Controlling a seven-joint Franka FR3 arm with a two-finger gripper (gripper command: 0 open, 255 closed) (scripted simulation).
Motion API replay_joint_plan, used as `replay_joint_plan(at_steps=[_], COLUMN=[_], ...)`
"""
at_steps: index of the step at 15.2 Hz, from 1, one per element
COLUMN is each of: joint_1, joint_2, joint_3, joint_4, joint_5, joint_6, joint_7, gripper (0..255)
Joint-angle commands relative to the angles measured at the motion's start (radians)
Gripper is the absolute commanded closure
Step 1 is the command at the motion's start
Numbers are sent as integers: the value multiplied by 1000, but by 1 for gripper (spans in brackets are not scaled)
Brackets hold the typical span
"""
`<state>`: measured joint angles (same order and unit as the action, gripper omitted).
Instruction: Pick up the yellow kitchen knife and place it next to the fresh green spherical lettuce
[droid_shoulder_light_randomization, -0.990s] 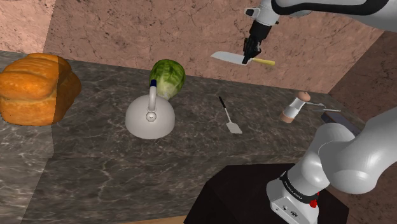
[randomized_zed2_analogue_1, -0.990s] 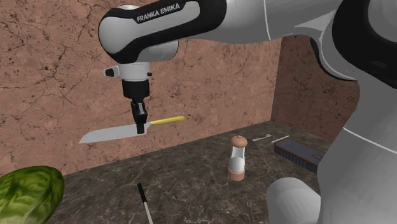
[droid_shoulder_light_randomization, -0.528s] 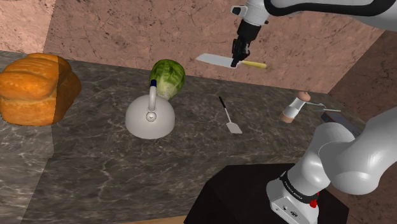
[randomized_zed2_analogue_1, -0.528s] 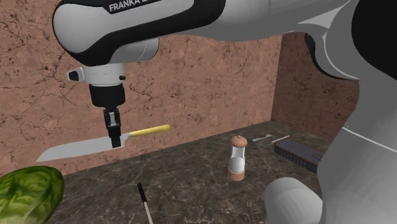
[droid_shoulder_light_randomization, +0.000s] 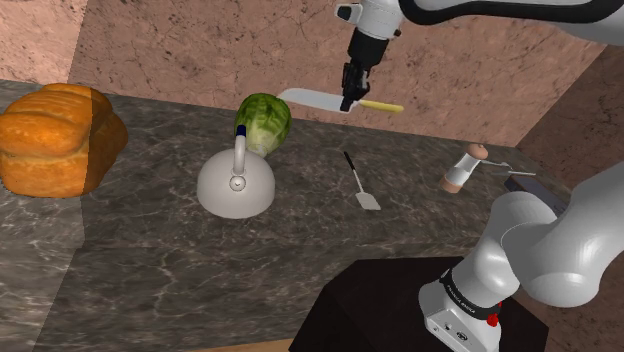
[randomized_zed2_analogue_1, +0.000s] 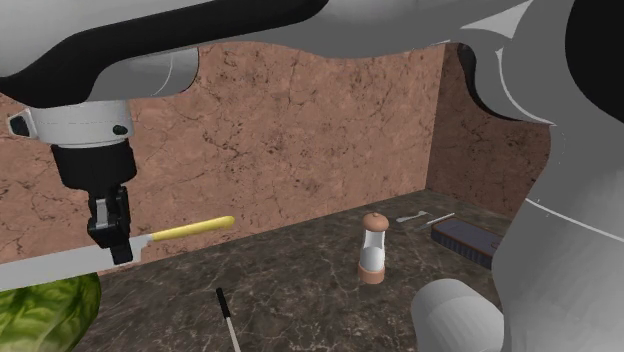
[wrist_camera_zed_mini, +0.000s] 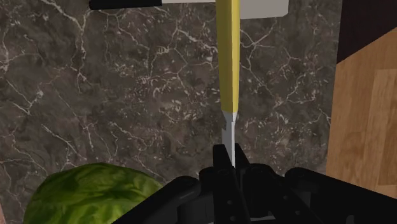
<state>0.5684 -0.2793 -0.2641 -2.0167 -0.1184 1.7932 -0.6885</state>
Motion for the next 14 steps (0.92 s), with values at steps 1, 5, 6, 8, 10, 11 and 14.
replay_joint_plan(at_steps=[1, 5, 6, 8, 10, 11, 14], joint_1=[4, 3, 2, 2, 1, 1, 0], joint_2=[7, 7, 8, 10, 14, 16, 23], joint_3=[6, 3, 2, 1, -1, -2, -4], joint_4=[-14, -67, -80, -105, -128, -140, -174], joint_5=[2, 0, 0, -1, -2, -2, -2], joint_6=[20, 74, 87, 114, 141, 155, 195], joint_7=[12, 15, 16, 17, 18, 18, 19], gripper=[255, 255, 255, 255, 255, 255, 255])
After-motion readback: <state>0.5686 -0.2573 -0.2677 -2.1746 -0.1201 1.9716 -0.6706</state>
